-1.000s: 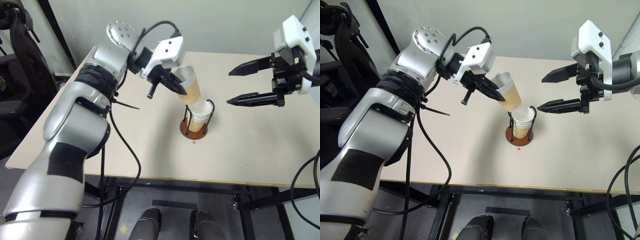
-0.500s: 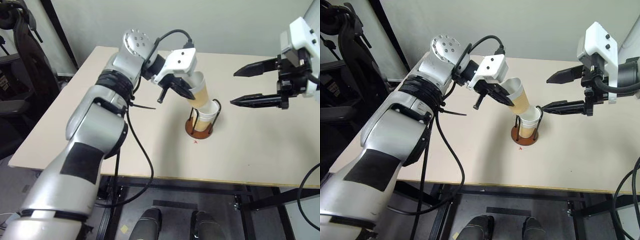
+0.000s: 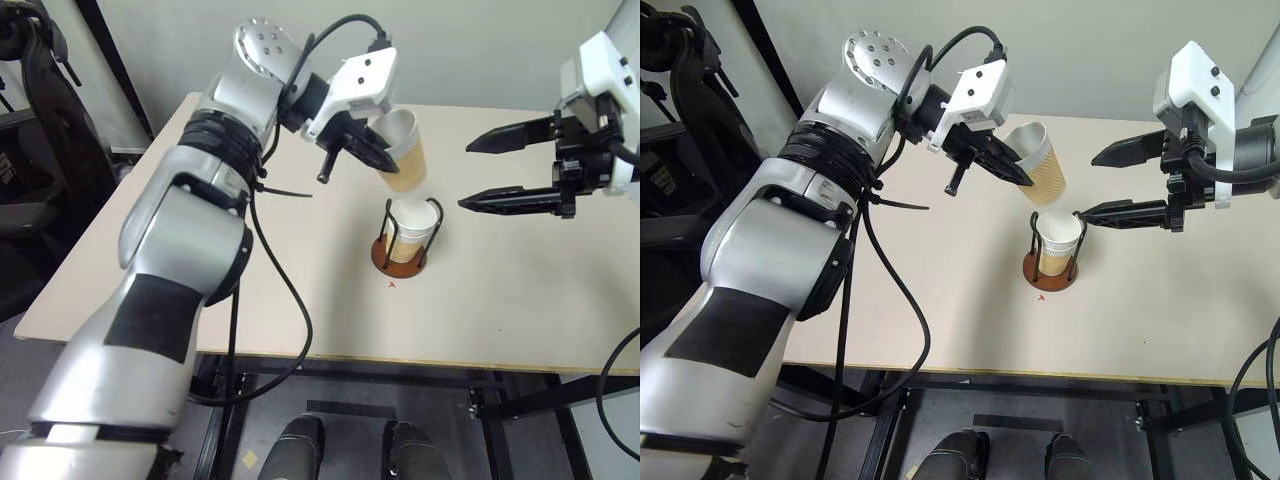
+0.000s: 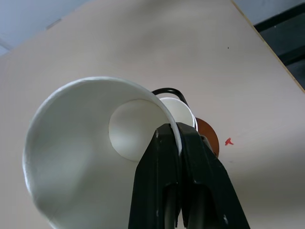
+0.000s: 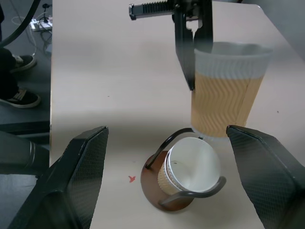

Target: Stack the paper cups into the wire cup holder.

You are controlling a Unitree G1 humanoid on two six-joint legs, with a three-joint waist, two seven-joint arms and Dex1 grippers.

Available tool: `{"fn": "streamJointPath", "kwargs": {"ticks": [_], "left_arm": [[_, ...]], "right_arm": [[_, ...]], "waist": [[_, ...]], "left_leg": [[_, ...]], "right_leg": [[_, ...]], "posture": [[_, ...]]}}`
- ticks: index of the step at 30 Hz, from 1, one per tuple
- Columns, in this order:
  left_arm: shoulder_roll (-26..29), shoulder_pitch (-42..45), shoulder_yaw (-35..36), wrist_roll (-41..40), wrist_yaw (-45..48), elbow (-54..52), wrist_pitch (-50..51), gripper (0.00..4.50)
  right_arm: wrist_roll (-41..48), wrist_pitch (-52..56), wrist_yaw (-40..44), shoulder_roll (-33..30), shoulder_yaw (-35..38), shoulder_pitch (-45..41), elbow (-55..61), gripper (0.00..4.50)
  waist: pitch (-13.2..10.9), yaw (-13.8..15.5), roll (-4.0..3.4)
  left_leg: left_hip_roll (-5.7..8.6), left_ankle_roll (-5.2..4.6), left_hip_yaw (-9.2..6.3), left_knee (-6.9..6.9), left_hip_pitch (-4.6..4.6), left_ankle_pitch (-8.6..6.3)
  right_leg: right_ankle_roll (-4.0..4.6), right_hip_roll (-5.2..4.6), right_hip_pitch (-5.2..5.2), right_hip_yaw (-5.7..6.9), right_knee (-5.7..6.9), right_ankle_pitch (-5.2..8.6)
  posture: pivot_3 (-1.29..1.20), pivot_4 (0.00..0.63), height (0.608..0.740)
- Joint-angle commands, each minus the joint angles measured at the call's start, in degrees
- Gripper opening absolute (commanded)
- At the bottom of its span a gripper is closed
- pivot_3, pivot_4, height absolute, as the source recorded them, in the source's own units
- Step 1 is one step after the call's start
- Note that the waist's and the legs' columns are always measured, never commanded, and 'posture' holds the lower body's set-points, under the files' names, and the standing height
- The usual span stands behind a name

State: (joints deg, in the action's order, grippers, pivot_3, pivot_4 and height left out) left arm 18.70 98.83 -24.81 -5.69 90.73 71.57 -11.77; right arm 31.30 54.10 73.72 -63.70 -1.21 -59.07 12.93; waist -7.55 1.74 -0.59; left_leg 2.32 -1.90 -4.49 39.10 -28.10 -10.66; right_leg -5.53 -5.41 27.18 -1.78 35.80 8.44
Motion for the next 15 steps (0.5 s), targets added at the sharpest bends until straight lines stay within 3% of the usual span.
{"fn": "streamJointPath", "kwargs": {"ticks": [1,15], "left_arm": [[-1.36,0.9,2.68,2.79,0.8,0.48,-2.37,0.05],[-6.56,-0.21,6.78,10.64,-3.57,2.54,-5.59,0.05]], "right_arm": [[0.46,-0.55,-0.6,-1.36,2.01,-0.26,0.75,4.12],[-0.04,-0.7,-2.01,-4.98,4.05,3.71,-0.44,4.12]], "waist": [[0.0,0.01,0.0],[0.0,0.01,0.02]], "left_leg": [[0.04,-0.04,0.1,0.02,0.02,-0.03],[0.04,-0.16,0.33,0.07,0.05,-0.12]], "right_leg": [[-0.02,0.04,0.0,0.02,-0.01,-0.01],[-0.24,0.04,0.01,-0.03,-0.04,-0.01]], "posture": [[0.0,0.15,0.74],[0.0,0.15,0.74]]}}
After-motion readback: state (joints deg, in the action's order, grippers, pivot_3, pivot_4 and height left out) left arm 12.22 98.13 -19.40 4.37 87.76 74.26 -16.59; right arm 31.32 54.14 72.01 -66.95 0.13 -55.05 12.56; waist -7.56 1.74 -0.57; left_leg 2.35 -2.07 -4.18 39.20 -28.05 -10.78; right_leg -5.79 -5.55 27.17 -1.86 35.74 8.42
